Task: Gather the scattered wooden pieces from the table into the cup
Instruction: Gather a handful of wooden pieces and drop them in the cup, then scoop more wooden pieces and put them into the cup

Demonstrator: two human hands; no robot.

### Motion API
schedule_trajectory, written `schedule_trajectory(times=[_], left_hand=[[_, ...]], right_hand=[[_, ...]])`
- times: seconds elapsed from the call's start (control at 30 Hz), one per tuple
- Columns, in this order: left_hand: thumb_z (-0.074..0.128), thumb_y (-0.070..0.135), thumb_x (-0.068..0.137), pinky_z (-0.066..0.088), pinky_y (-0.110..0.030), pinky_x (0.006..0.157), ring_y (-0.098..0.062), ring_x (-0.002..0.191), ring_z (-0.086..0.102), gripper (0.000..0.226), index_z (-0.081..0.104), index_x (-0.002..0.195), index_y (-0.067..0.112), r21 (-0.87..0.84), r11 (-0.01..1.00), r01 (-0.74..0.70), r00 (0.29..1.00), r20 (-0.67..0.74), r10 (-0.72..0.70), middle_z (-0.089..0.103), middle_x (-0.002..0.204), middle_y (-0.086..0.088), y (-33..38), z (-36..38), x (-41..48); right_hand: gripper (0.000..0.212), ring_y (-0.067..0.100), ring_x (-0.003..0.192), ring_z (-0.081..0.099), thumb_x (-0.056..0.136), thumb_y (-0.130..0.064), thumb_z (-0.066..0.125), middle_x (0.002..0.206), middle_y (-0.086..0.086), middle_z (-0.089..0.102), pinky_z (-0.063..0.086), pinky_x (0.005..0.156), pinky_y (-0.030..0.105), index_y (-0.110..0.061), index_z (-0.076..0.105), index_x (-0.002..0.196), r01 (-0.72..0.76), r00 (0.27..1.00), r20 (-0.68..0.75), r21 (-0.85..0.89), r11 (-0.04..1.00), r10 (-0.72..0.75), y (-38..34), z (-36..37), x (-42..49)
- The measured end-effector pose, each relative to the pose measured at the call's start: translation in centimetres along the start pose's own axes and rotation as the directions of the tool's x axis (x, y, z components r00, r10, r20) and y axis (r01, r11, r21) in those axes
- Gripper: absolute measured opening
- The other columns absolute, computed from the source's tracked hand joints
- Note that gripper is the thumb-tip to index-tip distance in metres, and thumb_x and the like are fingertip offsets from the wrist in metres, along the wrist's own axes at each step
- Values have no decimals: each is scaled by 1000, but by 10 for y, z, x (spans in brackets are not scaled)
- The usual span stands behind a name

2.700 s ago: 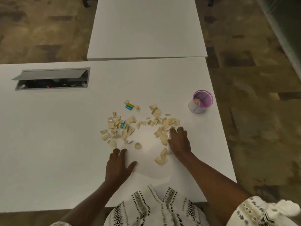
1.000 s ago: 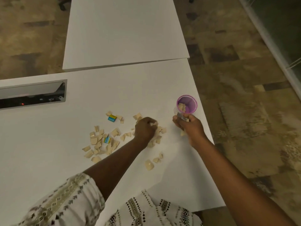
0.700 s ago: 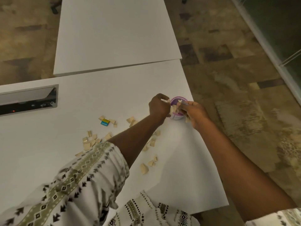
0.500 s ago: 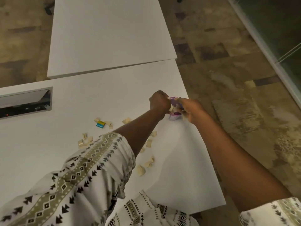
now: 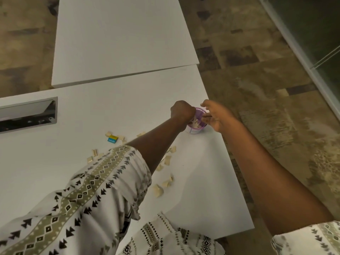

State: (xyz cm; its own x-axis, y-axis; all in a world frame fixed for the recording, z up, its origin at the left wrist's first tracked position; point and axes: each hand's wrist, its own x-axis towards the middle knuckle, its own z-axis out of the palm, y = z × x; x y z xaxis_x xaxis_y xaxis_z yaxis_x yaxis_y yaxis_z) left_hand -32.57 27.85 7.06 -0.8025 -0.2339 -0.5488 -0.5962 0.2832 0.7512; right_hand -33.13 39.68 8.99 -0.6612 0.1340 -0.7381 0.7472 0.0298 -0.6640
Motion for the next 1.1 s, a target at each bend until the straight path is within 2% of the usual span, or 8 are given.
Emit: schedule_trajectory(times=[0.27,0.43,0.5,0.6,0.77,0.83,0.97,1.1], left_hand=[[66,26,86,62,-43,70,-27,68,67,17,68,86,9,-45,999,-27,1000,-14,26,74,88,-12,-30,-34,-30],[66,32,85,63,-43,76,-30,83,74,19,71,88,14,-30,999,27,999,-43,-29,74,90,-5,-87,-65,-52],[65,38,81,61,-45,83,-28,90,72,22,72,87,18,1,999,46,998,-44,-46,75,95,-5,-116,-80,-62],[64,41,80,58,-48,87,-25,91,70,22,71,87,21,55,995,78,995,-62,-75,74,94,-3,-163,-100,-79],[67,31,89,49,-29,74,-19,86,65,21,69,102,15,235,968,90,979,-201,-42,69,98,-4,-238,-134,-122],[69,34,87,46,-30,75,-22,95,63,26,65,107,18,325,941,98,956,-292,1,62,105,-5,-269,-146,-141],[76,46,78,52,-44,81,-33,112,55,59,49,122,16,383,880,282,906,-409,-112,49,118,-10,-319,-165,-179],[83,47,70,55,-48,82,-42,105,58,76,41,122,11,312,851,421,879,-370,-300,43,117,-15,-350,-169,-201]], right_hand=[[10,21,71,59,90,-16,59,80,10,64,55,76,37,-14,67,84,250,967,61,-15,968,-249,30,7,-33],[15,25,82,72,88,-31,62,89,5,74,61,83,39,-20,70,93,278,957,164,-293,915,-239,101,24,-55],[21,24,87,71,83,-40,63,90,0,74,58,86,40,-23,68,94,300,951,216,-483,822,-220,131,33,-60],[47,24,102,62,82,-51,69,108,5,65,46,84,27,-20,57,116,297,955,253,-760,579,-158,178,46,-68],[76,34,107,57,71,-57,78,119,11,44,50,83,35,-17,42,126,287,955,226,-859,423,-190,242,69,-88],[80,33,108,53,70,-54,80,120,11,41,49,80,36,-17,40,129,310,945,240,-876,370,-223,256,84,-95],[54,28,105,53,83,-28,75,118,8,41,42,73,30,-17,42,125,419,894,337,-863,282,-295,270,112,-105],[10,28,85,53,91,-7,52,94,3,39,31,63,28,-11,52,101,579,797,489,-787,214,-355,275,129,-104]])
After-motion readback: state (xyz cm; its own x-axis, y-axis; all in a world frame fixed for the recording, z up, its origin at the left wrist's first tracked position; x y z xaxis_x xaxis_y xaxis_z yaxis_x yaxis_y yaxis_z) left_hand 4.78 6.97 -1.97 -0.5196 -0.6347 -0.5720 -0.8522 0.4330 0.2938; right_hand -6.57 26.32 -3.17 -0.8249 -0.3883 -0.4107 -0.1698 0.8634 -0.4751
